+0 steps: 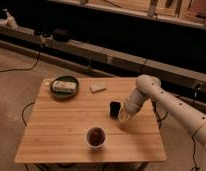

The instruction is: Knock the eraser over

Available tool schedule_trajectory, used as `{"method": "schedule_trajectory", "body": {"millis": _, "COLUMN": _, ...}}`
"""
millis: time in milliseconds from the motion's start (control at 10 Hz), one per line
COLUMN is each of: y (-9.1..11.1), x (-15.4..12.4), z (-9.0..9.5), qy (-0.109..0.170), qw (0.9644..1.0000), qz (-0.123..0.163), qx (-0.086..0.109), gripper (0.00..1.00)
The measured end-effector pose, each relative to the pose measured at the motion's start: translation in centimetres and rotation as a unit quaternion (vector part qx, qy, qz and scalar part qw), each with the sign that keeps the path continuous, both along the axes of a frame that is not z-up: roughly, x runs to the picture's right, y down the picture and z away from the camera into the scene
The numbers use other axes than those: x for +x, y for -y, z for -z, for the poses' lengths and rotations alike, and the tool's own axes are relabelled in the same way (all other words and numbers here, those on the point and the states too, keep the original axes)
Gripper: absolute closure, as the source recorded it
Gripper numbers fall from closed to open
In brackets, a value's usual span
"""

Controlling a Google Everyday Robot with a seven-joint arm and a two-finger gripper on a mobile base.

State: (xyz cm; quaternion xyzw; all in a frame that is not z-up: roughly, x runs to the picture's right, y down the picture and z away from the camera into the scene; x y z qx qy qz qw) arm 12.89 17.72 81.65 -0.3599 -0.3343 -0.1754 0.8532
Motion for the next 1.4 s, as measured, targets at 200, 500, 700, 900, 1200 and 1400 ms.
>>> {"method": "schedule_trajectory", "body": {"millis": 200, "y": 0.3, "x": -0.3, "z": -0.8, "qy": 0.001, "qw": 1.0, "qz": -0.006, "qx": -0.007, "gripper": 1.0}}
{"method": "schedule_trajectory", "body": {"millis": 500, "y": 5.3, "x": -0.8, "z": -4.1, "qy": -0.005, "qw": 0.999, "qz": -0.039, "qx": 0.022, "gripper": 1.0}}
{"method": "schedule_trajectory", "body": {"millis": 700, "y": 14.5, "x": -0.2, "z": -4.2, "qy": 0.01, "qw": 0.9898, "qz": -0.084, "qx": 0.115, "gripper": 1.0}}
{"method": "schedule_trajectory", "body": {"millis": 900, "y": 20.3, "x": 0.9, "z": -2.4, "qy": 0.027, "qw": 0.9765, "qz": -0.112, "qx": 0.182, "gripper": 1.0}}
{"method": "schedule_trajectory", "body": {"millis": 1200, "y": 21.5, "x": 1.0, "z": -2.1, "qy": 0.032, "qw": 0.9731, "qz": -0.117, "qx": 0.196, "gripper": 0.75}}
{"method": "schedule_trajectory", "body": {"millis": 1400, "y": 21.5, "x": 1.2, "z": -2.0, "qy": 0.03, "qw": 0.973, "qz": -0.118, "qx": 0.196, "gripper": 0.55}}
